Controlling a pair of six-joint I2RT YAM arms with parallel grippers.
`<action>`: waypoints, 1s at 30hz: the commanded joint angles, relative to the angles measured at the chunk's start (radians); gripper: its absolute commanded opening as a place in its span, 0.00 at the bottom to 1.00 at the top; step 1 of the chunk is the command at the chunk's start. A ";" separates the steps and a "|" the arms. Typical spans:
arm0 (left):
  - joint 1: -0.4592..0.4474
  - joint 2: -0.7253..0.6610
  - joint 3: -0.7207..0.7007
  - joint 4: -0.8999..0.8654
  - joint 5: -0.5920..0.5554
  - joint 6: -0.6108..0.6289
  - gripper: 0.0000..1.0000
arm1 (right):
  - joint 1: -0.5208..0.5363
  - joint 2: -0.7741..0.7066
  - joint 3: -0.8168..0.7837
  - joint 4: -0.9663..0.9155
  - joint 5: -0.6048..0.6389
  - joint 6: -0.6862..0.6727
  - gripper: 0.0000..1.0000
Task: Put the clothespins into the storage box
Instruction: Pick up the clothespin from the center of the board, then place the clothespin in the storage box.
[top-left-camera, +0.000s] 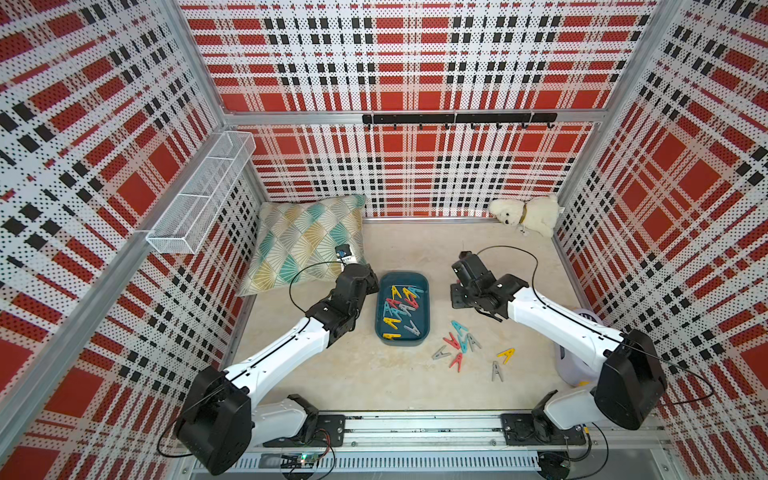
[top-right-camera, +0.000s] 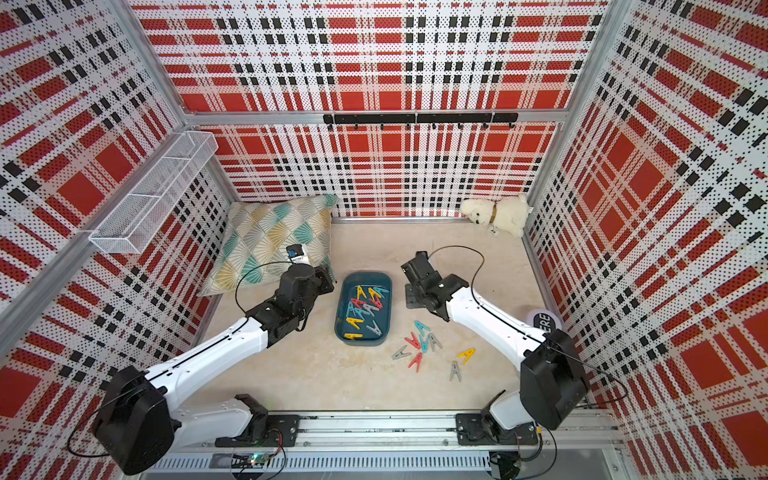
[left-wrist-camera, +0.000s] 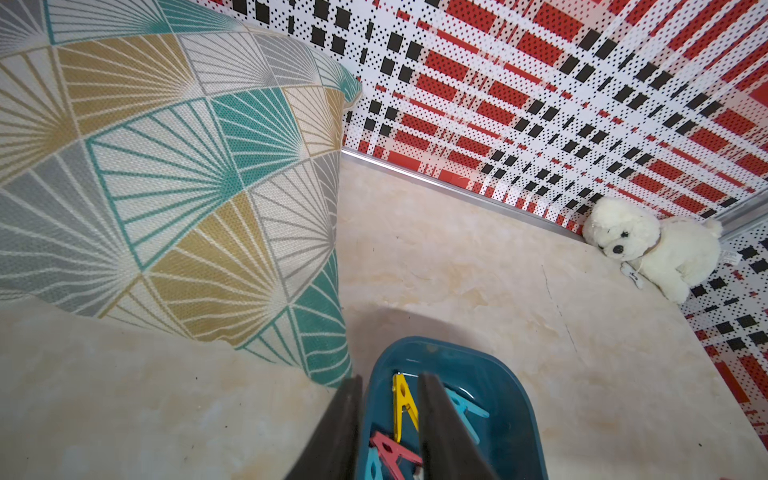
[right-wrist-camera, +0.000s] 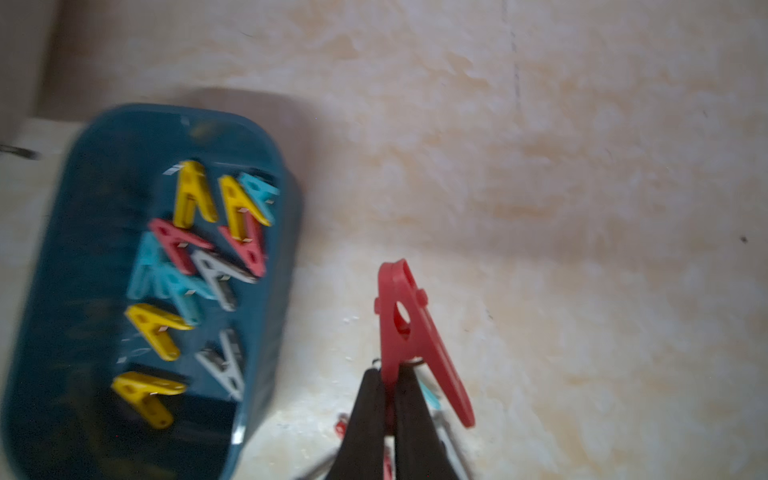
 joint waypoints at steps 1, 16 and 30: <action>-0.012 0.007 0.003 -0.002 -0.009 -0.006 0.29 | 0.076 0.090 0.109 -0.047 0.016 -0.046 0.07; 0.036 -0.093 -0.041 -0.044 -0.021 -0.023 0.30 | 0.154 0.612 0.557 -0.034 -0.034 -0.045 0.06; 0.055 -0.116 -0.054 -0.052 -0.011 -0.023 0.30 | 0.150 0.723 0.606 0.070 -0.267 -0.008 0.07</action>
